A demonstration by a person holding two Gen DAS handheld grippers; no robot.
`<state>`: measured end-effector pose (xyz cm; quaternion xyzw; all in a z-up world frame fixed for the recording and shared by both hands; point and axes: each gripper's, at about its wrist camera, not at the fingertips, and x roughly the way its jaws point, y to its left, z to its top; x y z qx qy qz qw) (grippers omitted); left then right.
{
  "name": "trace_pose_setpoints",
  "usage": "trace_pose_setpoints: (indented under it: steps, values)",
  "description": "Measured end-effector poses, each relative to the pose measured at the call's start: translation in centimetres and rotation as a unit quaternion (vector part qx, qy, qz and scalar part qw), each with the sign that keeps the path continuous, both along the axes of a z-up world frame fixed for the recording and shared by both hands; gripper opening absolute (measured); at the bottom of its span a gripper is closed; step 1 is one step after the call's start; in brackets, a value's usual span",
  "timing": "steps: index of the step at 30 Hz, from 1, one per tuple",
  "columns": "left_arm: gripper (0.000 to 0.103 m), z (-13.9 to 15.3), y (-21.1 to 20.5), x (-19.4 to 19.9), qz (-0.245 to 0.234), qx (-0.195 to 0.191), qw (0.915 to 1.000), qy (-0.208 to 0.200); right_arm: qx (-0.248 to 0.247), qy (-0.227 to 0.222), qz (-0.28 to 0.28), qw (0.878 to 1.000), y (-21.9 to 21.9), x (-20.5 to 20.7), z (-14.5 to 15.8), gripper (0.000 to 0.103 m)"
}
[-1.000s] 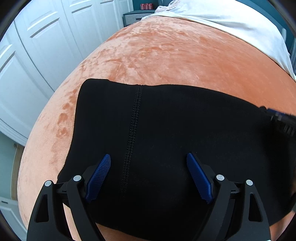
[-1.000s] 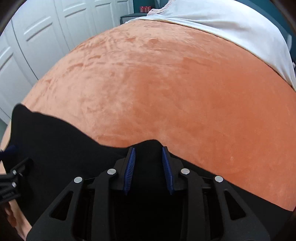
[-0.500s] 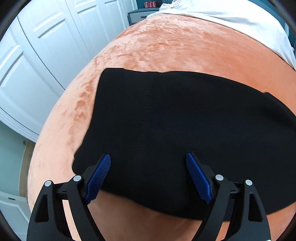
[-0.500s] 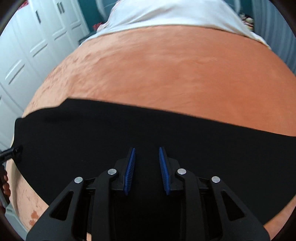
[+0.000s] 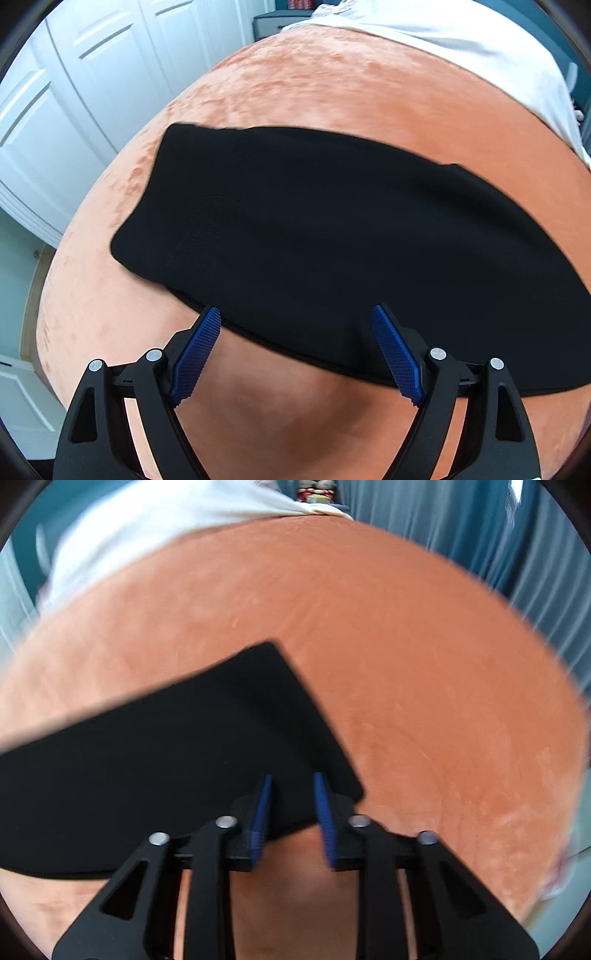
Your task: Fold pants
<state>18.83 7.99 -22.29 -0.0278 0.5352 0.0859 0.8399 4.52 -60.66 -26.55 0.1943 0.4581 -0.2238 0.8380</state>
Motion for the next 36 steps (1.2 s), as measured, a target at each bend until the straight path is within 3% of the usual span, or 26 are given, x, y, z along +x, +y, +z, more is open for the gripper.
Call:
trace_pose_setpoints:
  steps: [2, 3, 5, 7, 8, 10, 13, 15, 17, 19, 20, 23, 24, 28, 29, 32, 34, 36]
  values:
    - [0.082, 0.8, -2.2, -0.6, -0.012, -0.005, 0.9999, -0.007, -0.028, -0.011, 0.004, 1.000, -0.2, 0.0, 1.1, 0.026]
    - [0.082, 1.1, -3.3, -0.9, -0.018, -0.009, 0.9998, -0.009, -0.033, -0.017, 0.008, 0.999, -0.3, 0.2, 1.3, 0.041]
    - [0.082, 1.5, -5.9, -1.6, -0.033, -0.017, 0.9993, -0.010, -0.032, -0.021, 0.006, 0.999, -1.1, 0.6, 0.9, 0.054]
    - [0.082, 1.9, -7.9, -2.2, -0.044, -0.024, 0.9987, -0.012, -0.019, -0.013, 0.022, 1.000, -2.1, 1.1, 0.2, 0.054]
    - [0.082, 2.1, -9.0, -2.6, -0.051, -0.027, 0.9983, -0.012, -0.011, -0.011, 0.034, 0.999, -2.1, 1.6, -0.3, 0.053]
    - [0.082, 2.2, -10.7, -3.1, -0.063, -0.025, 0.9976, -0.009, 0.001, 0.011, 0.057, 0.998, -1.5, 2.5, -1.9, 0.028]
    - [0.082, 2.4, -12.9, -3.8, -0.080, 0.005, 0.9968, -0.010, -0.011, 0.001, 0.067, 0.998, -1.5, 1.4, -0.7, 0.012]
    - [0.082, 2.5, -13.5, -4.2, -0.083, 0.014, 0.9963, -0.014, -0.018, -0.015, 0.059, 0.998, -2.1, 0.7, -0.2, 0.012]
    - [0.082, 2.5, -13.9, -4.3, -0.082, 0.014, 0.9965, -0.007, -0.029, 0.028, 0.047, 0.998, -3.3, 0.7, -2.0, 0.012]
    - [0.082, 2.2, -13.7, -4.2, -0.080, 0.011, 0.9967, 0.001, 0.020, -0.006, 0.029, 0.999, -4.7, -1.0, -1.4, 0.013]
    - [0.082, 2.1, -13.6, -4.2, -0.078, 0.011, 0.9969, 0.002, 0.040, -0.031, 0.020, 0.999, -5.1, -2.1, -0.8, 0.016]
    - [0.082, 1.8, -13.7, -4.4, -0.073, 0.012, 0.9973, 0.001, 0.040, -0.067, 0.008, 0.997, -5.1, -4.4, 0.6, 0.050]
    - [0.082, 1.5, -13.8, -4.5, -0.072, 0.011, 0.9973, 0.004, 0.044, -0.069, 0.010, 0.997, -5.0, -4.6, 0.6, 0.057]
    - [0.082, 0.7, -14.9, -4.7, -0.080, 0.026, 0.9964, 0.010, 0.079, -0.071, 0.033, 0.994, -3.7, -4.3, -0.5, 0.057]
    - [0.082, 0.7, -15.6, -5.1, -0.091, 0.046, 0.9948, 0.004, 0.082, -0.066, 0.040, 0.994, -3.2, -3.8, -0.8, 0.059]
    - [0.082, 0.7, -17.3, -6.0, -0.110, 0.081, 0.9906, -0.008, 0.083, -0.050, 0.048, 0.994, -1.6, -2.0, -2.0, 0.070]
    - [0.082, 0.7, -18.1, -6.4, -0.122, 0.089, 0.9884, -0.013, 0.085, -0.049, 0.043, 0.994, -1.2, -2.1, -2.6, 0.072]
    - [0.082, 0.8, -18.6, -6.7, -0.130, 0.095, 0.9868, -0.017, 0.094, -0.062, 0.031, 0.993, -0.9, -1.9, -3.1, 0.085]
